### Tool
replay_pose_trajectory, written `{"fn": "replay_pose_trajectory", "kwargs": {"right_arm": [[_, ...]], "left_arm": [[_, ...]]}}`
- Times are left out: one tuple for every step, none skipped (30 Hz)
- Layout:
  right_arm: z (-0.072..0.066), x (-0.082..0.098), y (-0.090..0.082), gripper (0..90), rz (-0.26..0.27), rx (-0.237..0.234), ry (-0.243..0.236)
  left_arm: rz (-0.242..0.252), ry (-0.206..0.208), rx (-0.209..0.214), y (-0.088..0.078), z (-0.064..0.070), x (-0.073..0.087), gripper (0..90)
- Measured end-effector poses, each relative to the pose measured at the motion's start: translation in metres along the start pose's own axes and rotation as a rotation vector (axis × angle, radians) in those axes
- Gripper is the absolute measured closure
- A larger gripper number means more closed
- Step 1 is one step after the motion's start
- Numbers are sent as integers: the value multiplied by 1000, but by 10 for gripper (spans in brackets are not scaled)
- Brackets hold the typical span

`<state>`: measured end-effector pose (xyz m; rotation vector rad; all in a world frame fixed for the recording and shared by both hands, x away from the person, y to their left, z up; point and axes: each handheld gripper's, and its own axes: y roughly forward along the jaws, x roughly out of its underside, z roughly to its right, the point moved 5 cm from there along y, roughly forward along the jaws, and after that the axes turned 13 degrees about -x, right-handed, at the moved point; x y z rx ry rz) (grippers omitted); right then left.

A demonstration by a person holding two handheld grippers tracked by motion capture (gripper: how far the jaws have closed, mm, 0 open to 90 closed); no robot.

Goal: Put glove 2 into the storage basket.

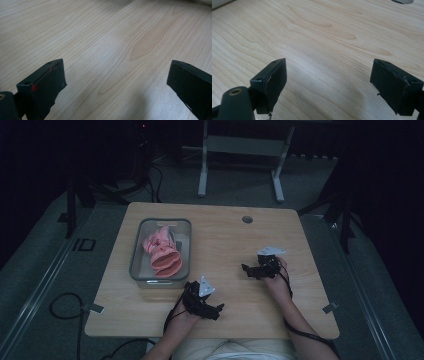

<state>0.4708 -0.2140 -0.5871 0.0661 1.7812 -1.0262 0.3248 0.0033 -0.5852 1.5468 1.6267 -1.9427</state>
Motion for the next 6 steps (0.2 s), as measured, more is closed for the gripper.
{"fn": "replay_pose_trajectory", "kwargs": {"right_arm": [[0, 0, 0, 137, 2, 0, -1], [0, 0, 0, 137, 2, 0, -1], [0, 0, 0, 137, 1, -2, -1], [0, 0, 0, 138, 2, -2, -2], [0, 0, 0, 141, 2, -3, 1], [-1, 1, 1, 142, -2, -7, 4]], "left_arm": [[2, 1, -1, 0, 0, 0, 16], [-1, 4, -3, 0, 0, 0, 16], [-4, 6, -4, 1, 0, 1, 16], [-2, 6, -4, 0, 0, 1, 16], [-2, 6, -3, 0, 0, 1, 16], [-3, 6, -2, 0, 0, 1, 16]]}}
